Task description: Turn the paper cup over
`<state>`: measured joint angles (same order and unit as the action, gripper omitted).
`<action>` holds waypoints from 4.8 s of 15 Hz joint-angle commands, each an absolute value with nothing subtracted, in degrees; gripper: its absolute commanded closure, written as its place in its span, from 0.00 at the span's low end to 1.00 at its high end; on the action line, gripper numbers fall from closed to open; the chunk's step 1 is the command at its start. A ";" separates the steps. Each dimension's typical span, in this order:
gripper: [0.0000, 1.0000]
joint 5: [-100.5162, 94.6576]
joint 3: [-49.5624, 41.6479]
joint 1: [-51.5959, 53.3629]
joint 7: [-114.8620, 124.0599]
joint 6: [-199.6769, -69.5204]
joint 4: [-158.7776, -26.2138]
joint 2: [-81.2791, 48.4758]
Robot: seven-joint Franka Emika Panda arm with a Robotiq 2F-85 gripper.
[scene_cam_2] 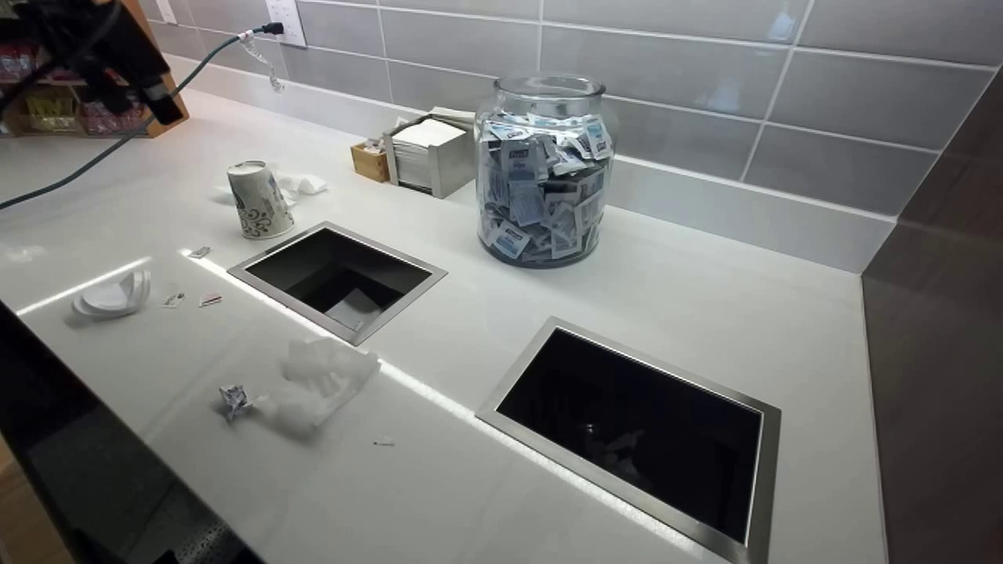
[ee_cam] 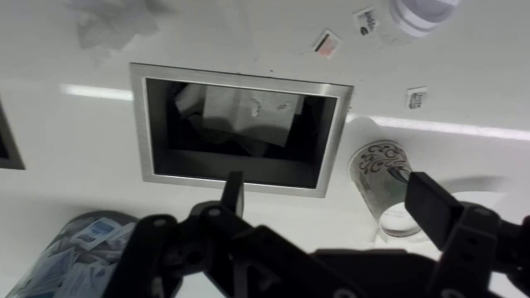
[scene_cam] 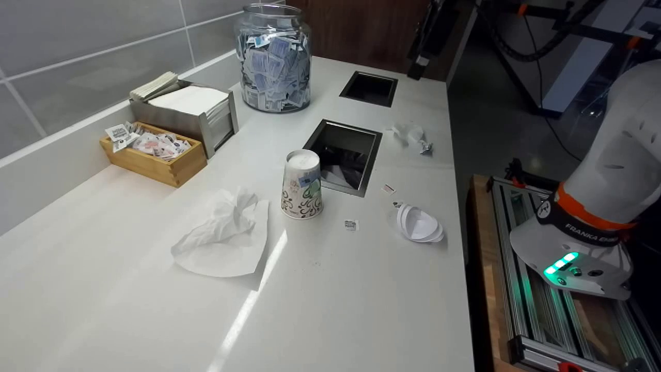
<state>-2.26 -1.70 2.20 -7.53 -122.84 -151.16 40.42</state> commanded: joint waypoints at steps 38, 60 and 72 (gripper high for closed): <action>0.00 5.12 6.37 4.91 19.76 -118.73 -124.06 -2.01; 0.36 11.59 5.96 5.74 20.15 -118.52 -115.77 -12.52; 0.59 3.28 6.48 8.82 21.70 -124.93 -120.33 -6.27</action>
